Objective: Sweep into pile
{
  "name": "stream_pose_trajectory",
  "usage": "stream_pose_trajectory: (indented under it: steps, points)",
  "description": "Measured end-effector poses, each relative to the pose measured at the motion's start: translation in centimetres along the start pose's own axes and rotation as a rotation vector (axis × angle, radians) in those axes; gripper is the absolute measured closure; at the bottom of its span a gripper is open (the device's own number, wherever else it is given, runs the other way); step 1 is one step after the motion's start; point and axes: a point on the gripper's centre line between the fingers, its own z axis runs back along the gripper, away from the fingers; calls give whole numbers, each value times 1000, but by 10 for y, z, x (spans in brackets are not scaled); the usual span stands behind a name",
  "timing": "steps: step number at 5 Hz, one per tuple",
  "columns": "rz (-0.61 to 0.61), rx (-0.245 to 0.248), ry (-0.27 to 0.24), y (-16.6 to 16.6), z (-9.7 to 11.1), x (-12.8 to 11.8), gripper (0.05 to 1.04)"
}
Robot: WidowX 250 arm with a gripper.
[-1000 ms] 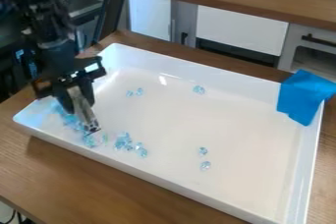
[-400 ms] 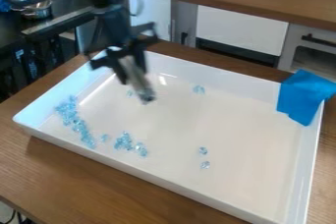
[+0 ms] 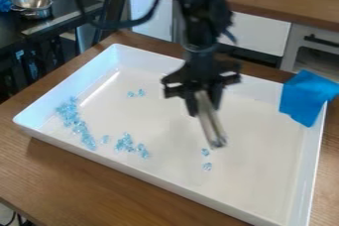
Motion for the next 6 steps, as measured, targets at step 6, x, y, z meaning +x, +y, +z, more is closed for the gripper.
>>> stream_pose_trajectory:
  steps: [6]
  points:
    - [-329,230,34,33,-43,-8,702]
